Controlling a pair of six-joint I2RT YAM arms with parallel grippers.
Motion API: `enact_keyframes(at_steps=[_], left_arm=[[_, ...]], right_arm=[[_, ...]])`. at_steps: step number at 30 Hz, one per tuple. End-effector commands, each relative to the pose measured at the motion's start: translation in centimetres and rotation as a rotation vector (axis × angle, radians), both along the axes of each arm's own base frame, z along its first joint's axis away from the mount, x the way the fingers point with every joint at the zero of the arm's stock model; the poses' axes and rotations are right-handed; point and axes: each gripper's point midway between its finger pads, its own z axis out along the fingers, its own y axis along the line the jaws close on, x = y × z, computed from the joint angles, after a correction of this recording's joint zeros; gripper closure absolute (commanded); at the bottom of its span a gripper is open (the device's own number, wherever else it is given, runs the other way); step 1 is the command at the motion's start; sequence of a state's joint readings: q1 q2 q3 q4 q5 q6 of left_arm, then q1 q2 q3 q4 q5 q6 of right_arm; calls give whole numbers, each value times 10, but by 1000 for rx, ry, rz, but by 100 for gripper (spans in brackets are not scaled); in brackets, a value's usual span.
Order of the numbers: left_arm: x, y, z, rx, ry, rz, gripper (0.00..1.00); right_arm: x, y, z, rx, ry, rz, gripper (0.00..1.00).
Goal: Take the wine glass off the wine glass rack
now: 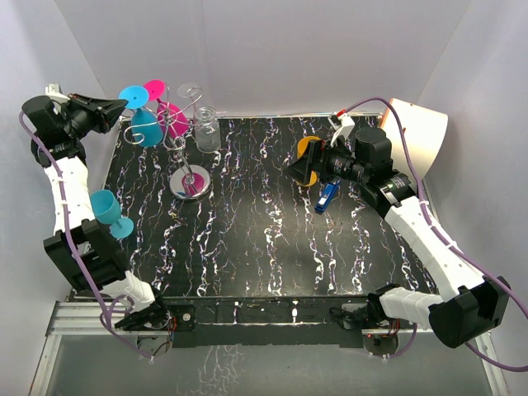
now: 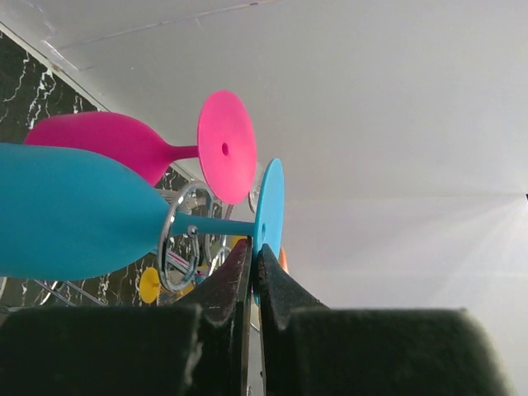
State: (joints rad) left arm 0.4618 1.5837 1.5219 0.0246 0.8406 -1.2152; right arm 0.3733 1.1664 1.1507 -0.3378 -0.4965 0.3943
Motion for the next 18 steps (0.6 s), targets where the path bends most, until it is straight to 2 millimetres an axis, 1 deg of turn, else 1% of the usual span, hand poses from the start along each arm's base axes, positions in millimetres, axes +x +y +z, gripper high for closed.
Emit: enact_keyframes(at_steps=[1, 3, 10, 11, 14, 18], left_arm=[[-35, -24, 33, 62, -87, -72, 100], [-41, -25, 30, 76, -70, -62, 100], [-60, -25, 30, 109, -46, -19, 100], [-61, -22, 26, 109, -32, -6, 100], [-72, -16, 25, 130, -19, 37, 100], [-80, 0, 20, 183, 28, 116, 100]], right_arm=[[1, 3, 34, 47, -97, 7, 2], [1, 3, 33, 47, -94, 9, 2], [-2, 1, 32, 39, -96, 6, 2], [-3, 0, 33, 39, -99, 6, 2], [-4, 0, 34, 37, -100, 7, 2], [-5, -1, 35, 34, -105, 6, 2]])
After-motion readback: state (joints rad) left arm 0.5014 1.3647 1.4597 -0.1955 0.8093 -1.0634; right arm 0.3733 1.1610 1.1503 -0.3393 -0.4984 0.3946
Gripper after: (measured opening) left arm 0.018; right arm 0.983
